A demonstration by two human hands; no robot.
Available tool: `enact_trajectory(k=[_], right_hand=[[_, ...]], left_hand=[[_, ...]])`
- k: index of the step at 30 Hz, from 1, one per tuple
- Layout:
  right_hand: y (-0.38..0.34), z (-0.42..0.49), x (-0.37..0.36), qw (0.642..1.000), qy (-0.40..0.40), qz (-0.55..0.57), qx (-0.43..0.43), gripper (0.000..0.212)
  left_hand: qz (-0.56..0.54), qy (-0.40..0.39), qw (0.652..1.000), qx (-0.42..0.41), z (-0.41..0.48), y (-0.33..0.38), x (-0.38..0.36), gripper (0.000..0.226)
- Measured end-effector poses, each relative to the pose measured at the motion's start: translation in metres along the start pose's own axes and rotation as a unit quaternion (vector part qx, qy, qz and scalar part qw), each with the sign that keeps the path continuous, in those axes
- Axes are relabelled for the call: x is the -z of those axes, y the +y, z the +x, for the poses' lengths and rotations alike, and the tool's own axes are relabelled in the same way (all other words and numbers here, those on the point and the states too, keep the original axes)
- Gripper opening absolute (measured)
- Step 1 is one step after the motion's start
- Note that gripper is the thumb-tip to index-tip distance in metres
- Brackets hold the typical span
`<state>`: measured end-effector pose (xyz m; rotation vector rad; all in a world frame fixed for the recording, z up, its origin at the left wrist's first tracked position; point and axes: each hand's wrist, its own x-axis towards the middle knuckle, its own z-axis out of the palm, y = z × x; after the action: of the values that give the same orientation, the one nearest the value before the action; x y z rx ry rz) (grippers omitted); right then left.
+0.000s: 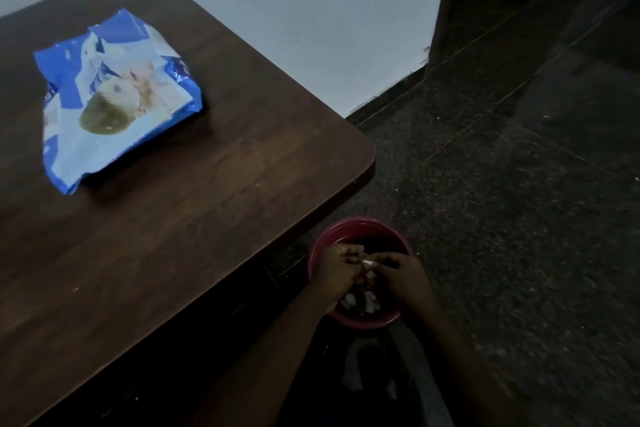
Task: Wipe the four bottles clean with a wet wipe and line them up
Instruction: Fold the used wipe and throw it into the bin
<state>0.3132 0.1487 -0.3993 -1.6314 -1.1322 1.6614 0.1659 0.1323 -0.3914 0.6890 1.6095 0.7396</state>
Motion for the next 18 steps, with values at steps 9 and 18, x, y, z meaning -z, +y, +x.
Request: enact_trajectory(k=[9,18], right_hand=[[0.03,0.005,0.025,0.991,0.089,0.024,-0.096,0.034],[-0.03,-0.055,0.035,0.993,0.076,0.067,-0.055,0.016]], left_hand=[[0.019,0.021,0.999,0.038,-0.005,0.001,0.011,0.053],[-0.041,-0.02,0.999,0.028,-0.08,0.042,-0.008,0.028]])
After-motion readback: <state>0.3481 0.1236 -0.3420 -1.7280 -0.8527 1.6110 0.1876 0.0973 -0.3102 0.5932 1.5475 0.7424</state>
